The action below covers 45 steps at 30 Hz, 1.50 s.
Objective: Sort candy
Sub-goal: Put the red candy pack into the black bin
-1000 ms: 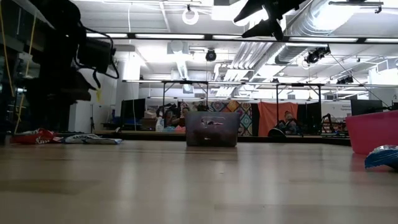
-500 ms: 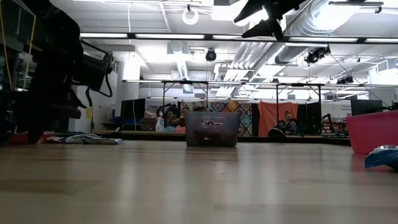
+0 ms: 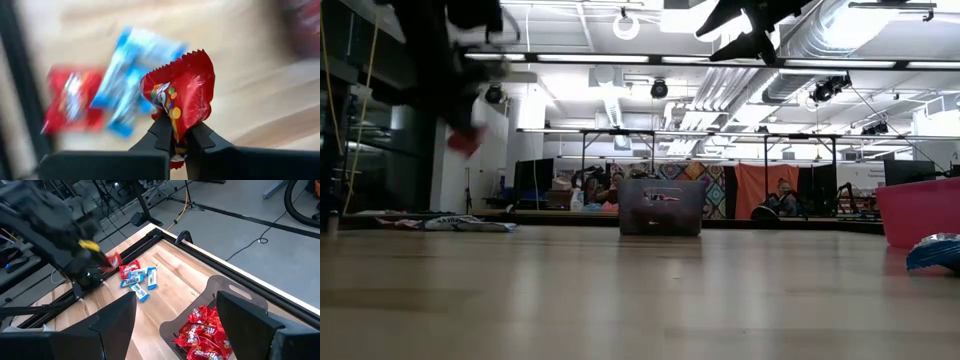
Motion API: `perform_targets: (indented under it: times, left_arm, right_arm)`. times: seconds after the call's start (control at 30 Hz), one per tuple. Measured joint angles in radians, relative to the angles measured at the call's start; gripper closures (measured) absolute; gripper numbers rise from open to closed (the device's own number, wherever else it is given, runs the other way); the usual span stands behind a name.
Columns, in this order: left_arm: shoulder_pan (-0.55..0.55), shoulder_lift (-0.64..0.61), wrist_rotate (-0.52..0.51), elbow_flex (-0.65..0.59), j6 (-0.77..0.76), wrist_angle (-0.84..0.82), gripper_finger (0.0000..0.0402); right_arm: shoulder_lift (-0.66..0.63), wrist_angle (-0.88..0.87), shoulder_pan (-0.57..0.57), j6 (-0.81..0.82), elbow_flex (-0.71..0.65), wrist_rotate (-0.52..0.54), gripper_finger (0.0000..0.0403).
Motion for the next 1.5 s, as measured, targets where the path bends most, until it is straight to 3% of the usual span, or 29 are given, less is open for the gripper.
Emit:
perform_targets:
  times: [0.23, 0.4, 0.5, 0.7, 0.93, 1.27, 1.43, 1.5]
  left_arm:
    - [-0.076, 0.073, -0.018, 0.103, 0.107, 0.318, 0.04]
    - [-0.094, 0.287, 0.05, 0.158, 0.194, 0.526, 0.0401]
    - [-0.092, 0.443, 0.068, 0.251, 0.3, 0.554, 0.0401]
    - [-0.077, 0.696, 0.064, 0.452, 0.521, 0.617, 0.0391]
    - [-0.078, 0.883, 0.166, 0.59, 0.565, 0.612, 0.0361]
    - [-0.077, 0.889, 0.206, 0.599, 0.489, 0.594, 0.0271]
    - [-0.072, 0.854, 0.211, 0.599, 0.495, 0.567, 0.0231]
    - [-0.064, 0.82, 0.264, 0.598, 0.502, 0.515, 0.0223]
  right_arm:
    - [-0.001, 0.027, 0.0, 0.025, 0.0, 0.0, 0.0133]
    - [-0.016, 0.289, 0.0, 0.087, 0.0, -0.054, 0.0133]
    - [-0.021, 0.406, 0.0, 0.082, 0.0, -0.069, 0.0133]
    - [-0.025, 0.425, 0.0, 0.08, 0.0, -0.069, 0.0133]
    - [-0.024, 0.412, 0.0, 0.081, 0.0, -0.069, 0.0133]
    - [-0.024, 0.405, 0.0, 0.079, 0.0, -0.09, 0.0133]
    - [-0.027, 0.394, -0.002, 0.08, 0.0, -0.149, 0.0133]
    - [-0.037, 0.373, -0.002, 0.089, 0.0, -0.208, 0.0133]
